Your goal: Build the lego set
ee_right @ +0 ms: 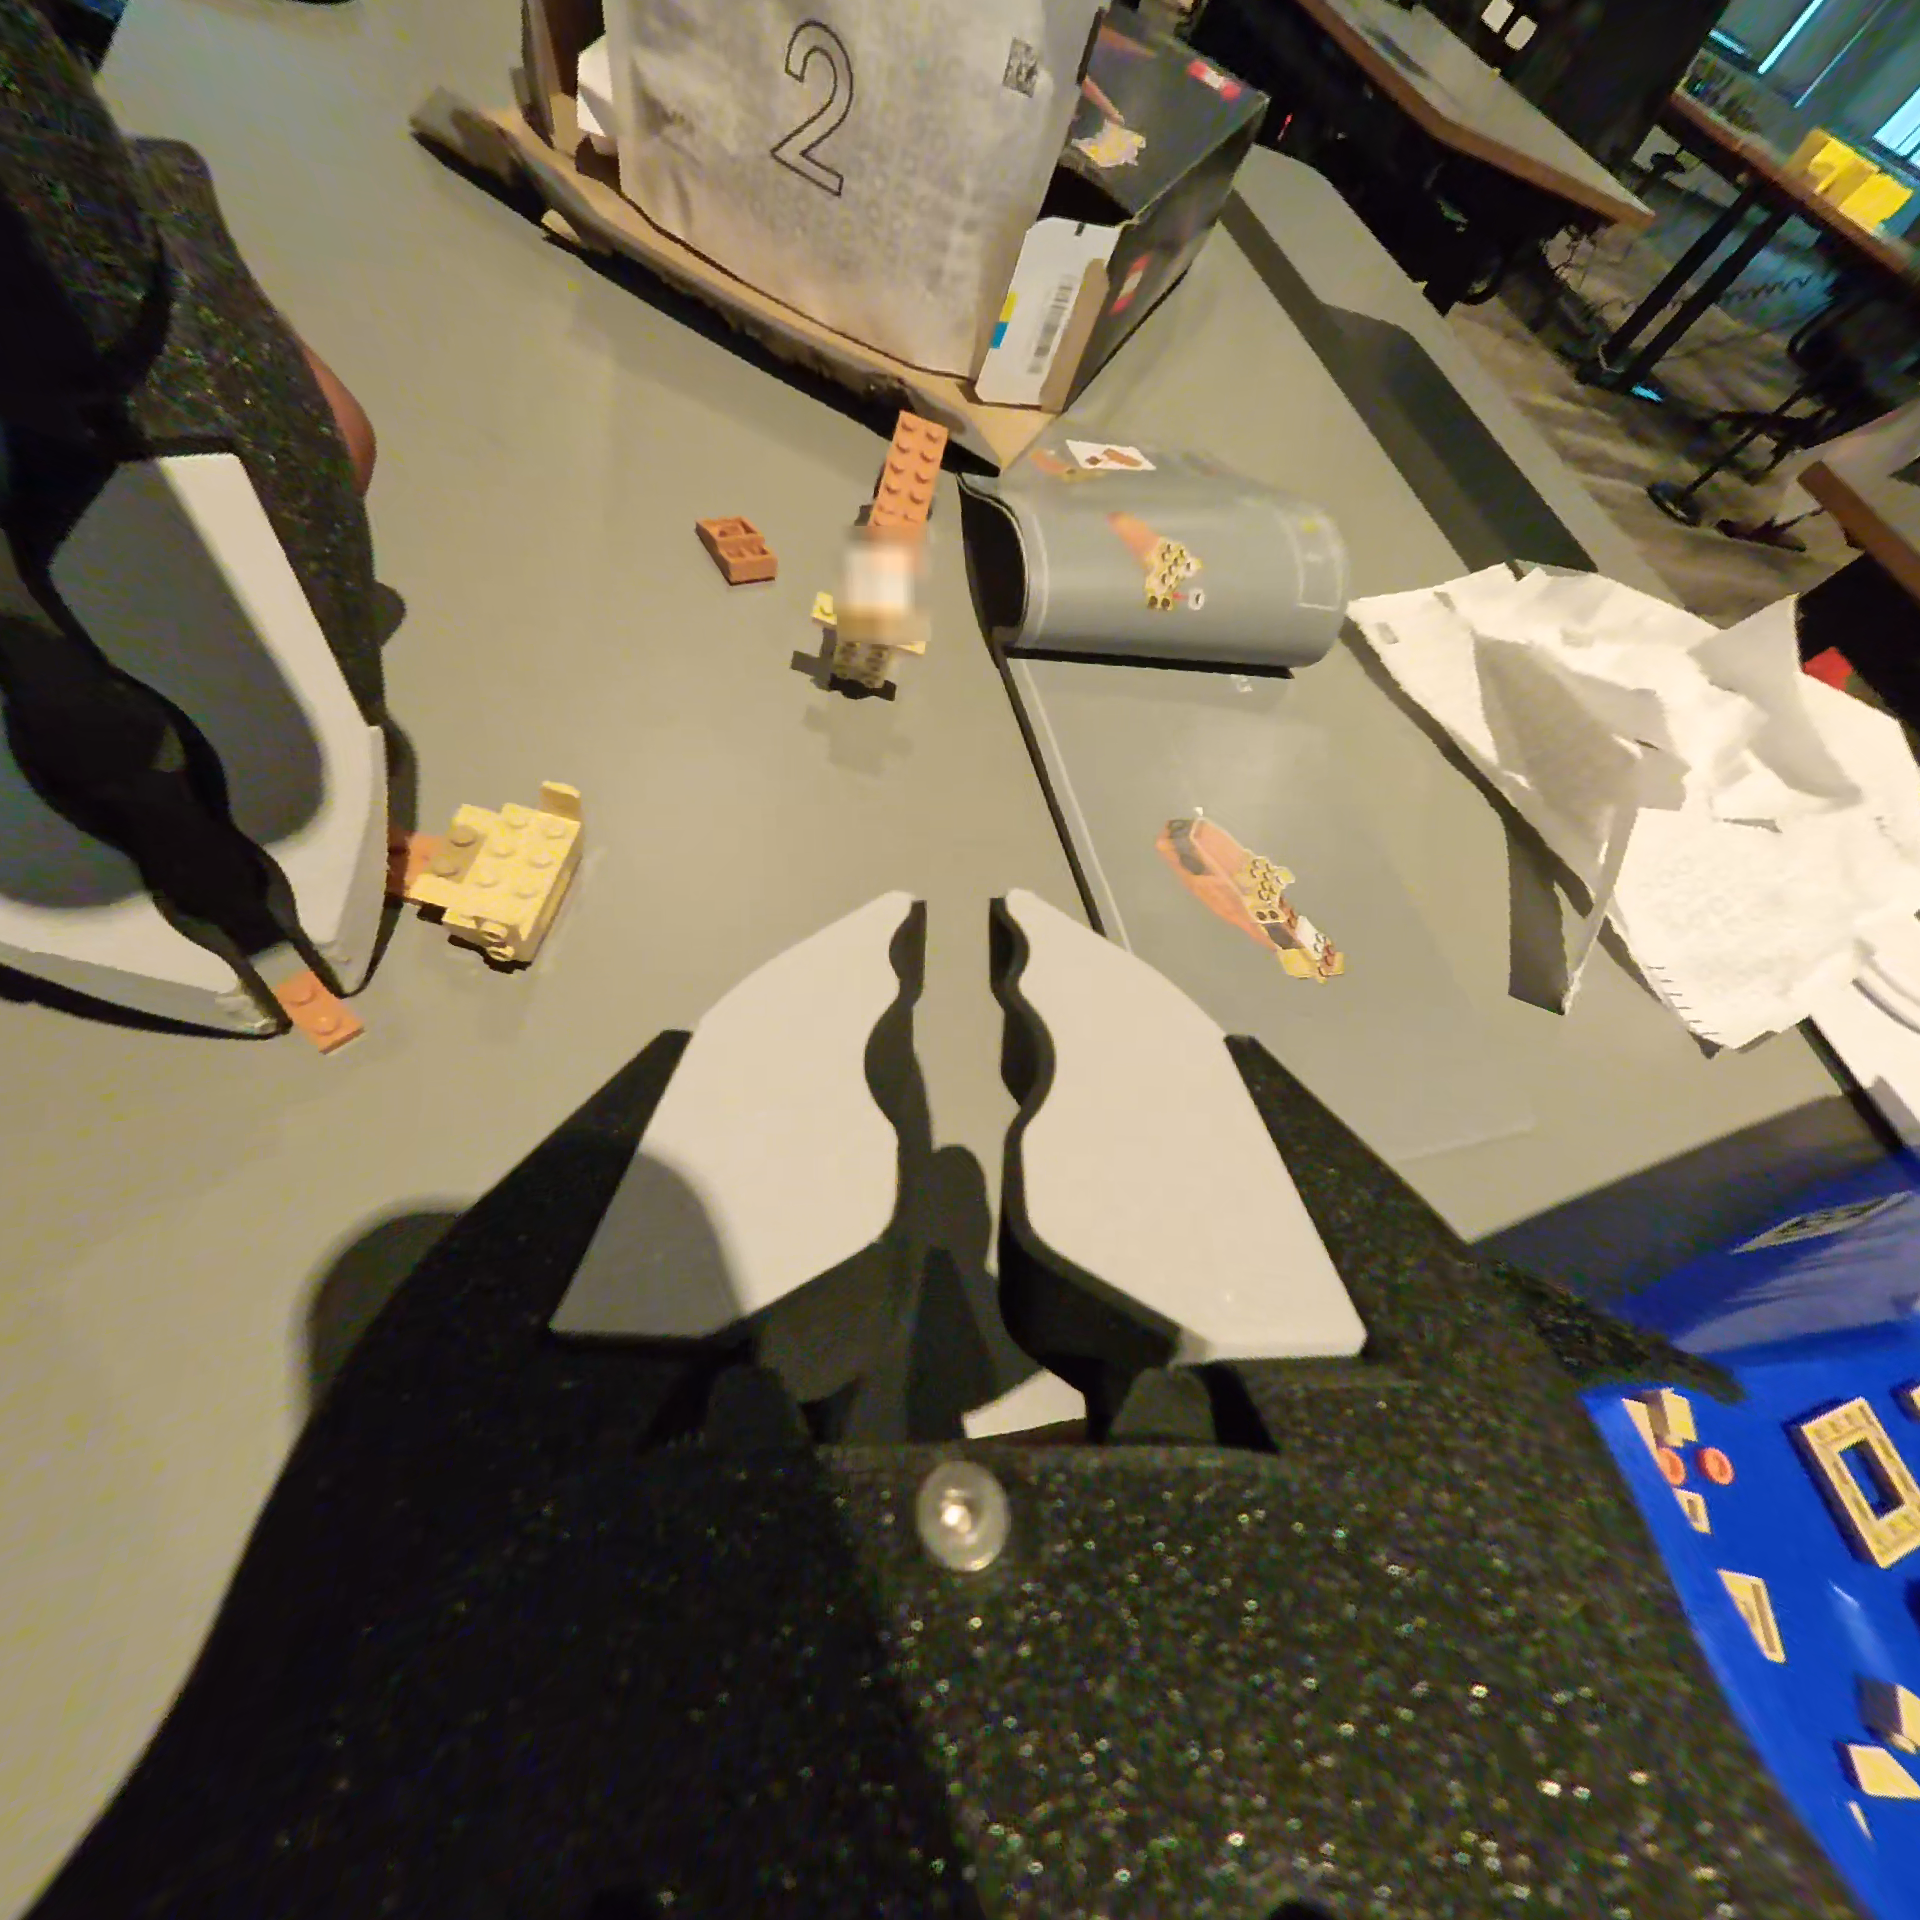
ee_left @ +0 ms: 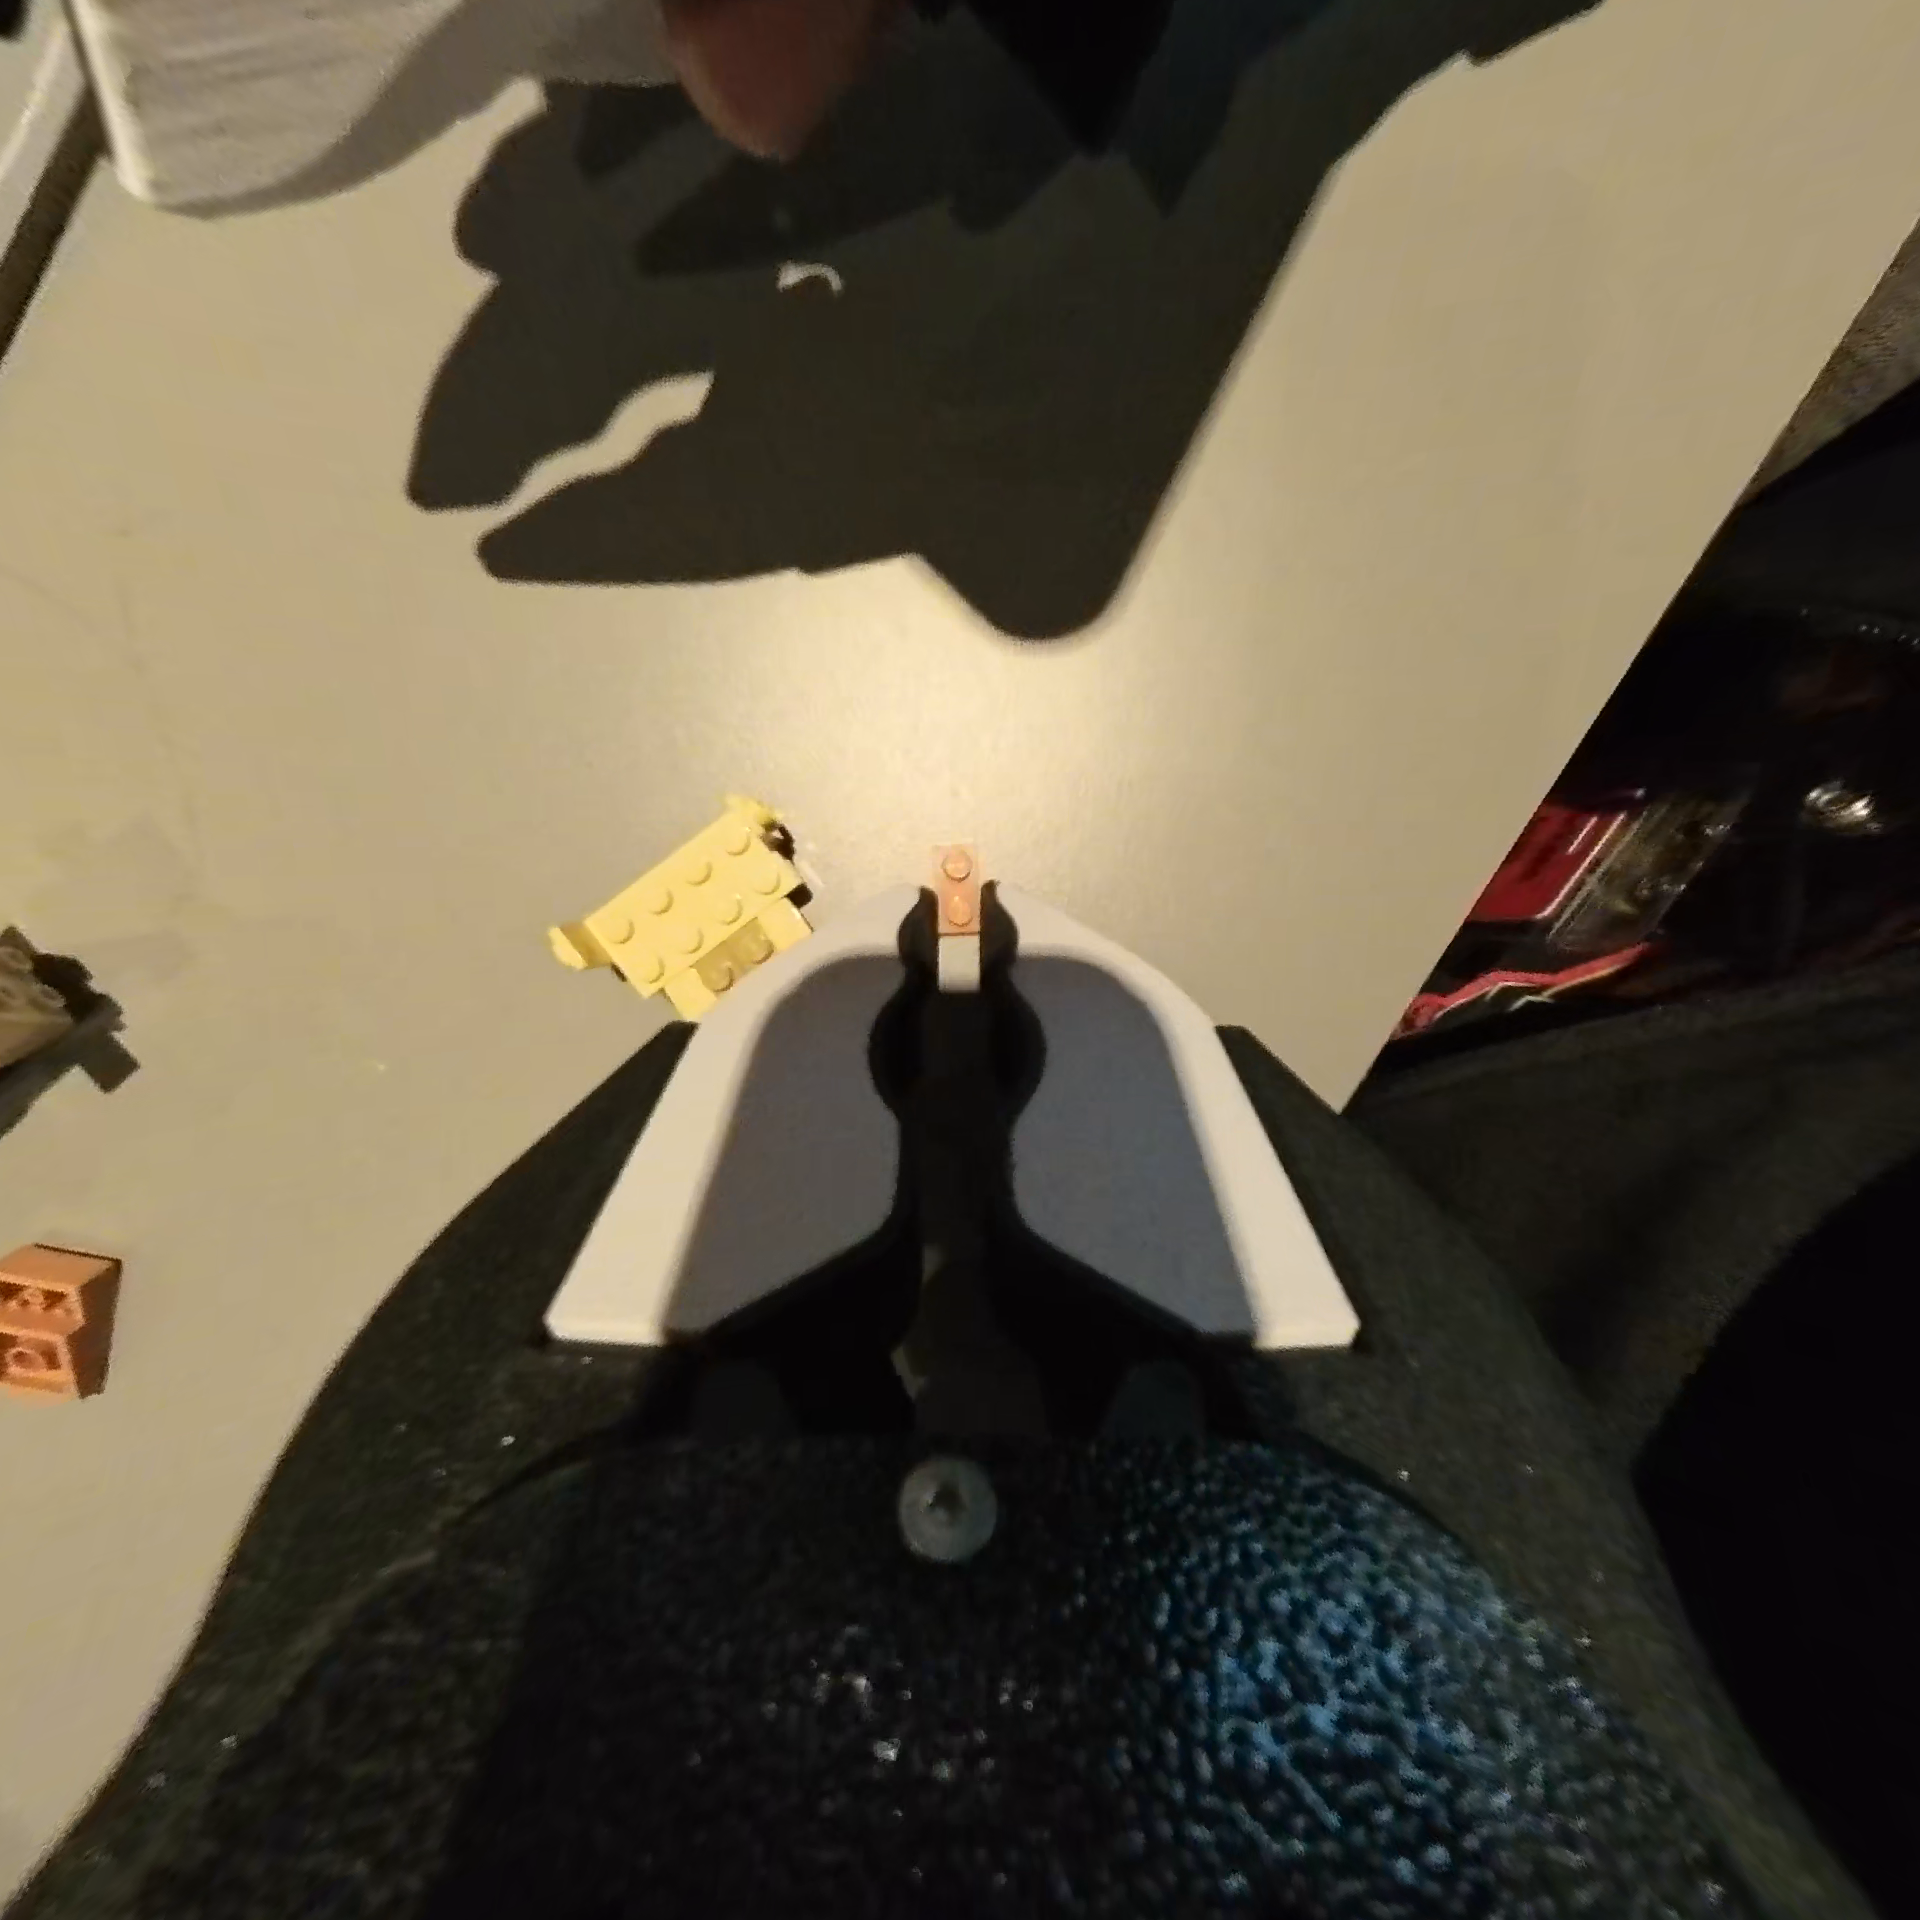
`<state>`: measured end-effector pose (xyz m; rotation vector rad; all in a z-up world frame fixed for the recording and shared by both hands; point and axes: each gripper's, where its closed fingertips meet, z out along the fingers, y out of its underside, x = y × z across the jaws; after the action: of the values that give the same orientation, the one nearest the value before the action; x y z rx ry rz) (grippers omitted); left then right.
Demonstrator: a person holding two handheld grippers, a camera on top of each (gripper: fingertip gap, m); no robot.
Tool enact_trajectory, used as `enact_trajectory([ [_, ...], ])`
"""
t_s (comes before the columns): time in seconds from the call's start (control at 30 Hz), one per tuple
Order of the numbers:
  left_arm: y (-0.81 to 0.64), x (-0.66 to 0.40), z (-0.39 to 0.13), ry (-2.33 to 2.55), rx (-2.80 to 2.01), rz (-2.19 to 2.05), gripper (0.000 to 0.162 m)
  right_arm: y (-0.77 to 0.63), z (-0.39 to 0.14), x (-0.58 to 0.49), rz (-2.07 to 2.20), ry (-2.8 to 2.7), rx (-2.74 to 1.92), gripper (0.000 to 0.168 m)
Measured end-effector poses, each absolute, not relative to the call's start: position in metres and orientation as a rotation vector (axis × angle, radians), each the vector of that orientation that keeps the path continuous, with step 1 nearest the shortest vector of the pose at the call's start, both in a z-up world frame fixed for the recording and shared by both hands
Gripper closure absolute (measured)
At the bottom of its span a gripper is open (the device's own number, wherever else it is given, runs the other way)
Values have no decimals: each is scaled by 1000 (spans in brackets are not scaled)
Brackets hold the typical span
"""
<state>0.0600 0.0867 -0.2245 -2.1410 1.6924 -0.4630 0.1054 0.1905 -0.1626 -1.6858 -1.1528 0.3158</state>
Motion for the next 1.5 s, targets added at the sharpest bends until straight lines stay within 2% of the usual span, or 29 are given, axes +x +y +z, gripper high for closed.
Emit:
enact_trajectory([
  [0.3, 89, 67, -224, 1715, -2119, -469, 154, 202, -150, 124, 303, -1070, -1680, 157],
  [0.8, 94, 44, -209, 1623, -2003, -523, 155, 203, -176, 123, 352, -1079, -1736, 157],
  [1.07, 110, 26, -209, 1907, -1826, -377, 155, 202, -179, 121, 332, -1115, -1733, 157],
  [1.5, 112, 28, -217, 2039, -1736, -287, 155, 200, -182, 119, 310, -1146, -1731, 157],
])
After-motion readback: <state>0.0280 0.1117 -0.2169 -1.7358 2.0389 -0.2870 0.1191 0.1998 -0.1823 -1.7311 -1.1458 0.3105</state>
